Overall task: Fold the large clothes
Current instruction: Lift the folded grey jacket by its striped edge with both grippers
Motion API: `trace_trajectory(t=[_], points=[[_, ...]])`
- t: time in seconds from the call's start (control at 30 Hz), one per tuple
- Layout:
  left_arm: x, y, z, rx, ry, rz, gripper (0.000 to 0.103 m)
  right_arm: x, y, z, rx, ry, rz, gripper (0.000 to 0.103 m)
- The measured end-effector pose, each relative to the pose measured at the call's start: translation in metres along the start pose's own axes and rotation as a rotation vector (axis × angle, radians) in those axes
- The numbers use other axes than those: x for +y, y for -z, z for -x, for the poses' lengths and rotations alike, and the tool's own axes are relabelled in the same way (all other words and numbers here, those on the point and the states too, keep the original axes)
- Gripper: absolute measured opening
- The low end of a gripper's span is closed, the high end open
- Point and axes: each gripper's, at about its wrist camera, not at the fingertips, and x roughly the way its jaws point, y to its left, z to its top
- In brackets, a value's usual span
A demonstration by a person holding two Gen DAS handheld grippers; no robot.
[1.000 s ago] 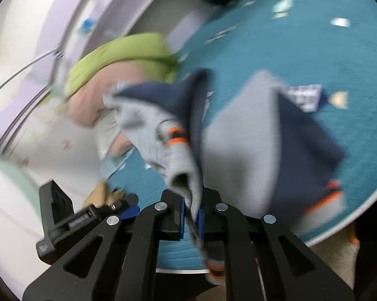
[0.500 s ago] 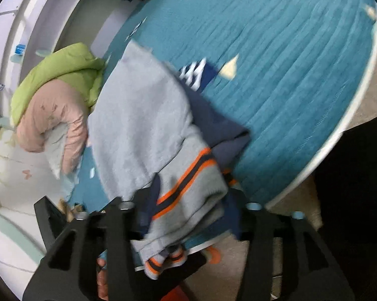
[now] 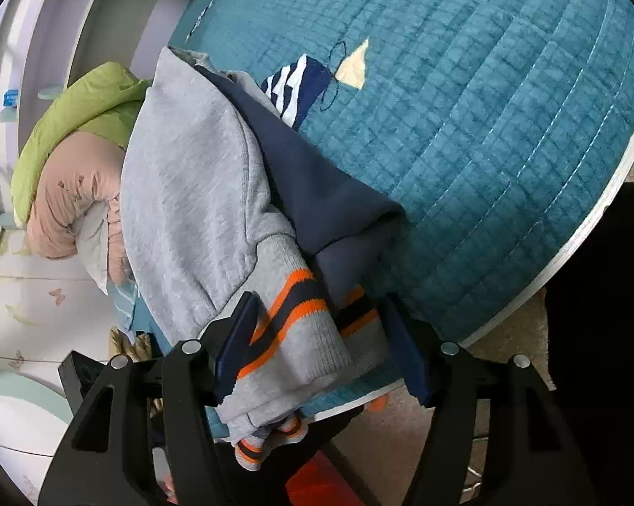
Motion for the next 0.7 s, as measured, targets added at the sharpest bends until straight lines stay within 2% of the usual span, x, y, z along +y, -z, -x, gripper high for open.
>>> trace_trajectory(t=[0.1, 0.17, 0.27, 0.3, 0.33, 0.4, 0.5, 0.6, 0.7], points=[[-0.002, 0.004, -0.008, 0.024, 0.016, -0.007, 0.074, 0.007, -0.003, -0.001, 0.015, -0.08, 0.009, 0.058], [-0.004, 0.004, -0.011, 0.017, 0.0, -0.028, 0.074, 0.01, -0.004, -0.008, 0.016, -0.042, 0.022, 0.058], [-0.004, 0.0, -0.013, 0.022, 0.005, -0.029, 0.072, 0.007, -0.011, -0.017, 0.009, -0.074, -0.029, 0.061], [-0.008, 0.0, -0.012, 0.019, -0.005, -0.053, 0.068, 0.011, -0.012, -0.017, 0.006, -0.093, -0.015, 0.058], [-0.013, 0.001, -0.01, 0.008, -0.018, -0.077, 0.065, 0.016, -0.011, -0.017, 0.004, -0.094, 0.001, 0.043], [-0.023, 0.003, -0.003, -0.029, -0.052, -0.135, 0.05, 0.032, -0.009, -0.01, -0.017, -0.111, 0.07, 0.028], [-0.034, 0.005, 0.017, -0.109, -0.053, -0.208, 0.038, 0.056, -0.006, 0.005, -0.057, -0.119, 0.15, 0.024], [-0.048, 0.004, 0.042, -0.185, -0.061, -0.282, 0.035, 0.087, -0.007, 0.02, -0.094, -0.145, 0.211, 0.022], [-0.055, -0.006, 0.077, -0.244, -0.034, -0.31, 0.035, 0.125, -0.007, 0.038, -0.114, -0.2, 0.278, 0.021]])
